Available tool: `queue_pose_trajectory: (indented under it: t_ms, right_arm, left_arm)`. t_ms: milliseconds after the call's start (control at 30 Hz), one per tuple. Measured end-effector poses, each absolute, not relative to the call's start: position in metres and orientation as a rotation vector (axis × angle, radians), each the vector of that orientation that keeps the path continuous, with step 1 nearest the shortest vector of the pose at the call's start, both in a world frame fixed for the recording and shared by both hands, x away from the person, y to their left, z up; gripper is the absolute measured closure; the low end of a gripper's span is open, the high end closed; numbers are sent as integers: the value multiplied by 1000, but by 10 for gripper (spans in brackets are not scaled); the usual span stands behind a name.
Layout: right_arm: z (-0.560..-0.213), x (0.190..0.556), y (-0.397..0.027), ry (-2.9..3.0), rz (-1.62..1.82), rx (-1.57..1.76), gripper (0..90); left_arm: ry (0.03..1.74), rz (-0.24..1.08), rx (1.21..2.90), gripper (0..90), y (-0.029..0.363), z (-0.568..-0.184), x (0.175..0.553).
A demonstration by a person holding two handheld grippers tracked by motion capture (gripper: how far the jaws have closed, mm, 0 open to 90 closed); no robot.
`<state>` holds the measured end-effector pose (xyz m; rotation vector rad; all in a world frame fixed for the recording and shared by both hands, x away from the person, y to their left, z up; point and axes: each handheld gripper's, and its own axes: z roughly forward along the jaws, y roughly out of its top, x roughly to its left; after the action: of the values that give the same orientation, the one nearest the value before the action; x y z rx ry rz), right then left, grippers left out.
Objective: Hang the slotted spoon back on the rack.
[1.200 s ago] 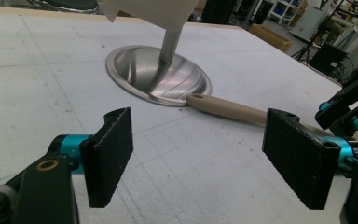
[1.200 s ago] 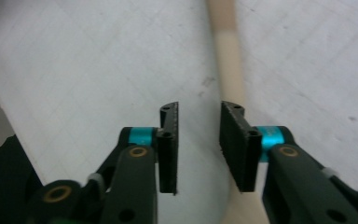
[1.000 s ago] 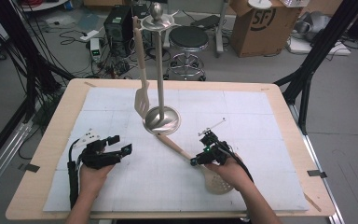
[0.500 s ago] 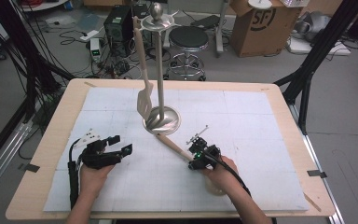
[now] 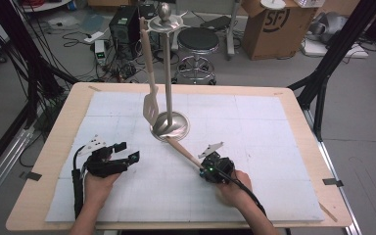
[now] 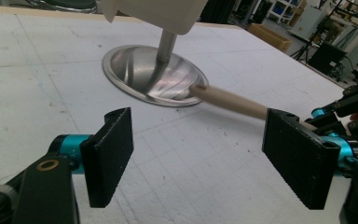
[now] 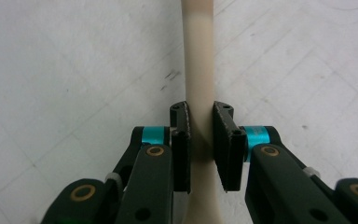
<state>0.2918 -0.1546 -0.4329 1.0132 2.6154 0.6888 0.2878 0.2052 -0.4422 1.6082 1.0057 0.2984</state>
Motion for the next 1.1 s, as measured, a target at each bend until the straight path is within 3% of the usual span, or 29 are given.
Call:
queue_pose_trajectory:
  t_ms: [567, 1100]
  right_arm:
    - [-414, 288, -189, 2427, 1091, 1139, 788]
    - [-336, 308, -212, 2165, 1570, 1097, 786]
  left_arm:
    - [1008, 299, 1609, 255, 206, -442, 287]
    - [1009, 297, 1615, 256, 205, -443, 286]
